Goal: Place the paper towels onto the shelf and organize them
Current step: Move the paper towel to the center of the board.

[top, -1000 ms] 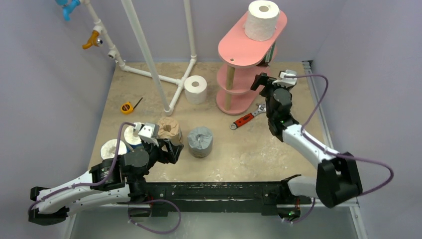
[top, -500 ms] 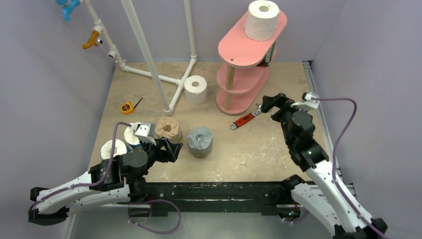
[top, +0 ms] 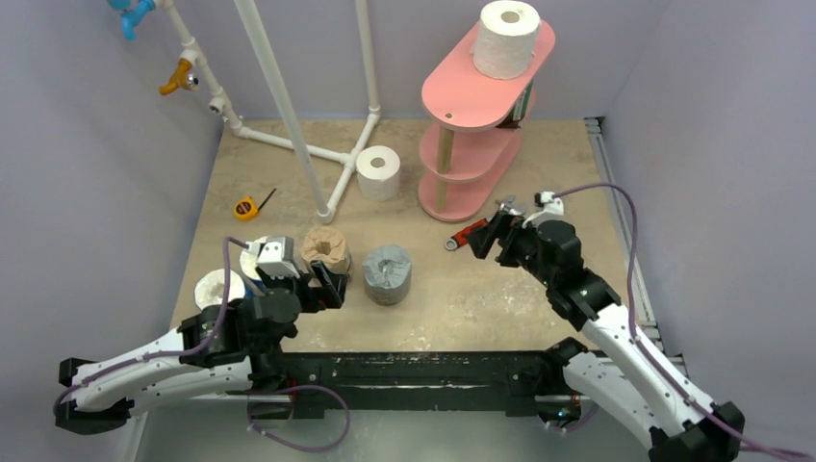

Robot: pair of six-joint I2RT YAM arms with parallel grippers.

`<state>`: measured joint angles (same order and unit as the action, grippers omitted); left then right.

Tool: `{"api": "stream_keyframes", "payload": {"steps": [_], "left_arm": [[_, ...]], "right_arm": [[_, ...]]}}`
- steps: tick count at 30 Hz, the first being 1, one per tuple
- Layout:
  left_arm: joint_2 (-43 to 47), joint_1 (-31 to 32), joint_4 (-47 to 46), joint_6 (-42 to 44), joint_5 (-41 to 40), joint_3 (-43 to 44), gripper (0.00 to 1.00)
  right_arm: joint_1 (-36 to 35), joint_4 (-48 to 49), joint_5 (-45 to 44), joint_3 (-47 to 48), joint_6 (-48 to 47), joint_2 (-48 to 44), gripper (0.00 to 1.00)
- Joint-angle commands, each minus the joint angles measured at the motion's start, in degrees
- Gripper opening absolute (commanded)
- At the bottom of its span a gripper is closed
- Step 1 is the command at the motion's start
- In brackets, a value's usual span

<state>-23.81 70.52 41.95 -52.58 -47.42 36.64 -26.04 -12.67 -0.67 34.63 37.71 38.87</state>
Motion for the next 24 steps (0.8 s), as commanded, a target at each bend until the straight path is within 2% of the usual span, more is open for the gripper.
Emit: {"api": "stream_keyframes", "payload": {"steps": [1,4,11,16,24], "left_arm": [[-1.67,-0.03,3.23,-2.18,-3.31,2.50,0.99],[-2.74,-0.05,3.79,-2.17,-4.08,2.79,1.00],[-7.11,-0.03,3.51,-1.48,-2.70,3.78,1.00],[-7.06,-0.03,0.61,1.00,-0.76,2.91,1.00],[-5.02,-0.03,-1.27,2.56,-0.24,1.75,1.00]], "right_arm": [[-6.80,-5.73,-2.29,6.96,-5.03,5.11,0.99],[-13.14,-7.06,-6.26,9.47,-4.66,10.51,0.99],[-21.56,-3.31,-5.62,11.84,-0.74,21.99,0.99],[-23.02,-1.69,-2.99,15.48,0.57,30.30,0.99],[-23.48,1.48,0.40,20.06,0.43,36.71,0.99]]}}
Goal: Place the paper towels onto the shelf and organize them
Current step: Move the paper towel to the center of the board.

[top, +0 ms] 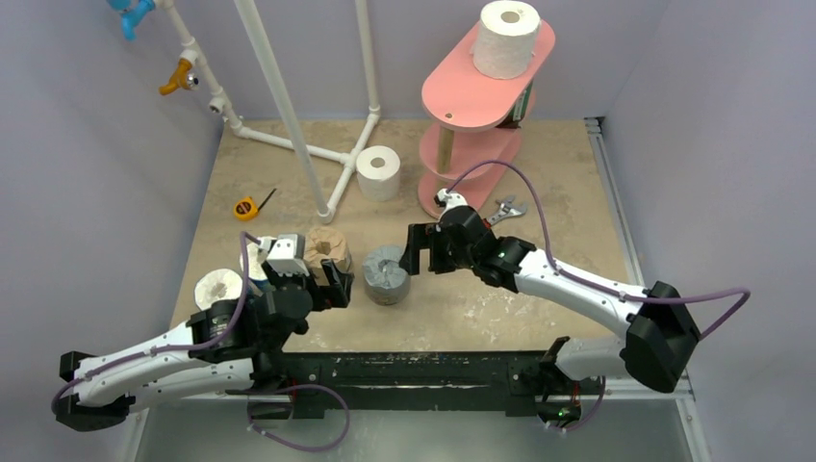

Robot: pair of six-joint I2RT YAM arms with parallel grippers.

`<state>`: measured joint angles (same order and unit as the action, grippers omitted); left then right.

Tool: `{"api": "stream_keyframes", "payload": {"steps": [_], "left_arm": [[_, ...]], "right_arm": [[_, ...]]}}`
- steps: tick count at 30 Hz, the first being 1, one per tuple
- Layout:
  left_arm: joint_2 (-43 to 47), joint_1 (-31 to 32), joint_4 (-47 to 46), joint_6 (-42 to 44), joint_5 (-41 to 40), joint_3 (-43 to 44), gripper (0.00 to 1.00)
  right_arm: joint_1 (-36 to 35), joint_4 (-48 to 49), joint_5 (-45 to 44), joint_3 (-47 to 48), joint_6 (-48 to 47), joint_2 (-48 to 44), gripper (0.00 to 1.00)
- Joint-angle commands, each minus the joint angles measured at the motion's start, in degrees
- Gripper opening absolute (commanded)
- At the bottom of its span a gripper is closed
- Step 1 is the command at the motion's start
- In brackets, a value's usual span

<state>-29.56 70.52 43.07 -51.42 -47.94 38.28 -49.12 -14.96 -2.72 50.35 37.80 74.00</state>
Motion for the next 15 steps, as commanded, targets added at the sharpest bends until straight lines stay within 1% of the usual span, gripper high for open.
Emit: {"api": "stream_keyframes", "payload": {"steps": [1,15], "left_arm": [[0.73,-0.03,-2.39,1.29,0.41,-0.06,1.00],[0.25,-0.08,-2.92,0.43,1.63,-1.32,0.99]], "right_arm": [[-0.51,3.87,2.51,4.67,0.25,2.41,0.99],[-2.94,1.89,2.87,8.47,-1.61,10.17,0.94]]}}
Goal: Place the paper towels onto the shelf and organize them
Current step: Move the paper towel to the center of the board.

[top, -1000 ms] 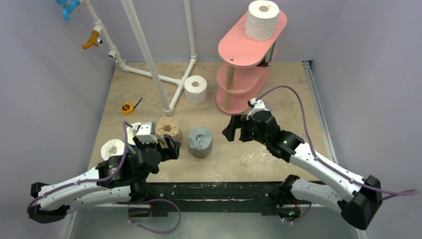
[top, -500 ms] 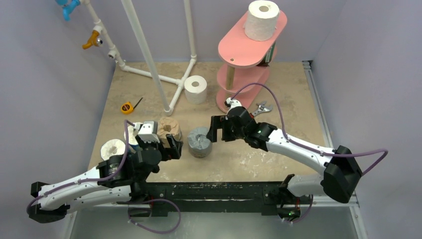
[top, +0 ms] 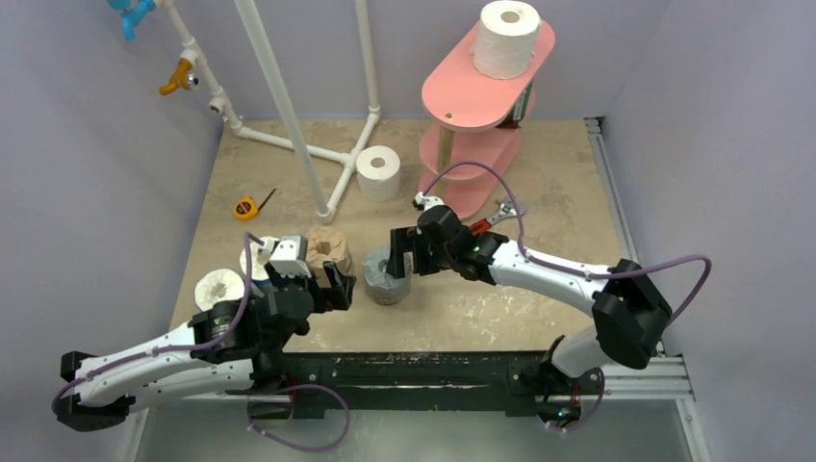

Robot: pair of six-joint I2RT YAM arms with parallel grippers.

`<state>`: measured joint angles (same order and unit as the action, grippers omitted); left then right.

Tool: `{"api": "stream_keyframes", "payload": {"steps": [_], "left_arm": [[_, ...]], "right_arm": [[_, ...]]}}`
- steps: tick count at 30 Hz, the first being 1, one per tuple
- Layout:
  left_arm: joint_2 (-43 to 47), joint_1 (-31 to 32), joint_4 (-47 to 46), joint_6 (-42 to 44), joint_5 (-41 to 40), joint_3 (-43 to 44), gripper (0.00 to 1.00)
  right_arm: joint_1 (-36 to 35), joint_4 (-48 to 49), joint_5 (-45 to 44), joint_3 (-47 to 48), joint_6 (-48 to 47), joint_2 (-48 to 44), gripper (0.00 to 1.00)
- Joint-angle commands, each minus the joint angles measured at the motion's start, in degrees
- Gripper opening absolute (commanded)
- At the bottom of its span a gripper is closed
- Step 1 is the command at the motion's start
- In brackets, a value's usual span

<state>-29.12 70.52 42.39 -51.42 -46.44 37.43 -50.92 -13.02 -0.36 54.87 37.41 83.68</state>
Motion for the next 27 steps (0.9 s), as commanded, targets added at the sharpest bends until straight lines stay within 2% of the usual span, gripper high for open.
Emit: {"api": "stream_keyframes", "payload": {"steps": [1,8,15,23,27], "left_arm": [[-0.29,-0.04,-2.35,0.42,0.12,-0.50,0.99],[-0.67,-0.03,-2.08,-0.06,0.56,-0.54,0.99],[-0.32,-0.03,-1.62,-1.03,0.81,-1.12,0.99],[-0.12,-0.04,-1.63,-1.17,0.82,-1.48,0.99],[-0.09,-0.03,-1.63,-1.15,0.86,-1.47,0.99]], "right_arm": [[-1.34,-0.23,0.46,4.27,-1.32,1.04,0.94],[-1.64,-0.27,-1.22,4.98,-1.37,3.28,0.92],[-1.64,-0.14,-2.65,4.84,-1.24,4.52,0.85],[-1.63,0.04,-2.67,4.70,-1.24,5.09,0.72],[-1.60,0.06,-2.80,4.82,-1.36,5.15,0.58]]}}
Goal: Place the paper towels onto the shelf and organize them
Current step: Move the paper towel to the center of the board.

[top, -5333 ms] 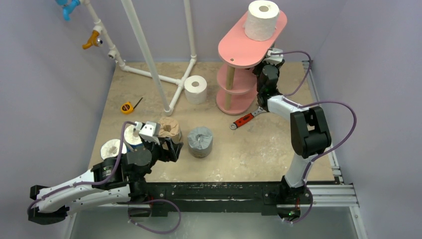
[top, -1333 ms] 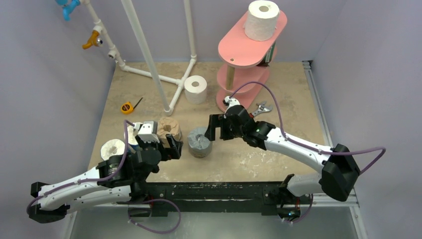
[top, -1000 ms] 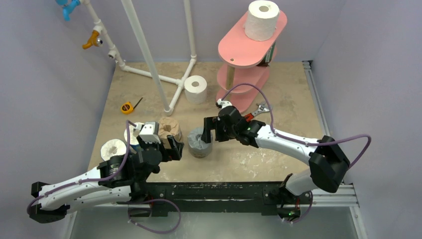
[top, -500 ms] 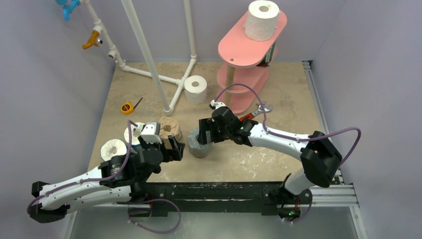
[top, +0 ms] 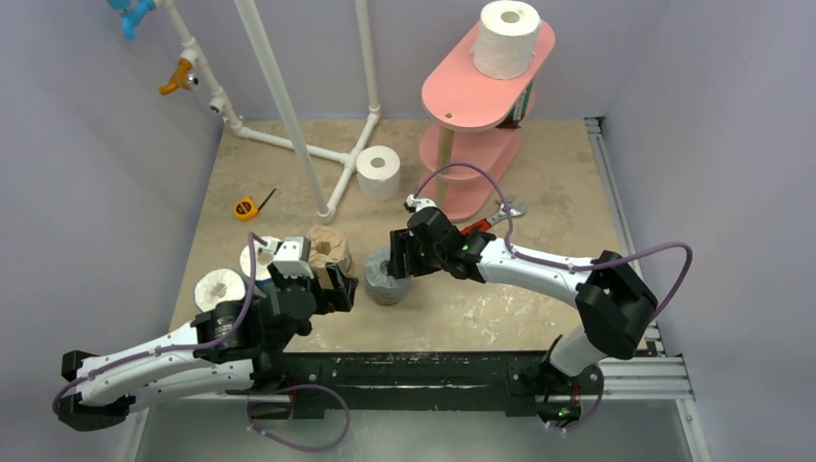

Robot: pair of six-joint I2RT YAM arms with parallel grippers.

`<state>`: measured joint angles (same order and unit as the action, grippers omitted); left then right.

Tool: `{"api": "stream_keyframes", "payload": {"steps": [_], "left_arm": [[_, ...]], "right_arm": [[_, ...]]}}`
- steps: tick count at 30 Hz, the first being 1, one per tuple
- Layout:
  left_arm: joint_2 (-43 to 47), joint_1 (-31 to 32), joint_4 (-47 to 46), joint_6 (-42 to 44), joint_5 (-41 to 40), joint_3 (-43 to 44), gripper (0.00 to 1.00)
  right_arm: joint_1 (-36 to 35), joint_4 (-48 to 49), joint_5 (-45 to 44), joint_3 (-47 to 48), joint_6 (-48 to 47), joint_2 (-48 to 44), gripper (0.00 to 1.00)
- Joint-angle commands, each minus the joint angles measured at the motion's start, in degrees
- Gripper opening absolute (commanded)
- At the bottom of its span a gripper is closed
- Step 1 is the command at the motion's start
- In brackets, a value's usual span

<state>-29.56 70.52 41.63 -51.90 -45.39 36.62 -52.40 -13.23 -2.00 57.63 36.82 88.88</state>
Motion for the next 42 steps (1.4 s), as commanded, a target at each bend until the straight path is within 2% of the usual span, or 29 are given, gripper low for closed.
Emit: {"api": "stream_keyframes", "payload": {"steps": [1,4,8,10,26,37,39,42], "left_arm": [[0.30,-0.03,-0.86,-0.74,-0.16,-0.67,0.99],[0.38,-0.03,-0.68,-0.93,-0.14,-0.76,0.99],[0.40,-0.03,-0.47,-1.32,-0.04,-0.84,0.99],[0.41,-0.03,-0.49,-1.33,-0.01,-0.85,0.99],[-1.13,-0.03,-4.64,0.96,0.90,-1.51,0.99],[-3.40,-0.03,-6.21,1.58,1.87,-1.25,0.99],[-3.28,-0.04,-6.08,1.60,1.65,-1.29,0.99],[-3.11,-0.03,-6.01,1.58,1.61,-1.29,0.99]], "right_arm": [[-0.15,-0.04,-1.16,2.33,-0.78,0.11,0.57],[-0.15,-0.58,-1.31,2.49,-0.79,0.61,0.55],[-0.18,-0.91,-1.90,2.28,-0.80,-0.08,0.44],[-0.10,-1.74,-2.56,2.31,-0.85,-1.30,0.43],[-0.02,-11.70,-9.66,-3.39,1.45,-17.53,0.41],[3.58,-11.45,-10.54,-9.24,2.03,-21.50,0.42],[3.67,-11.46,-10.01,-9.25,1.79,-21.43,0.44],[3.62,-12.00,-9.24,-8.65,1.97,-21.21,0.67]]}}
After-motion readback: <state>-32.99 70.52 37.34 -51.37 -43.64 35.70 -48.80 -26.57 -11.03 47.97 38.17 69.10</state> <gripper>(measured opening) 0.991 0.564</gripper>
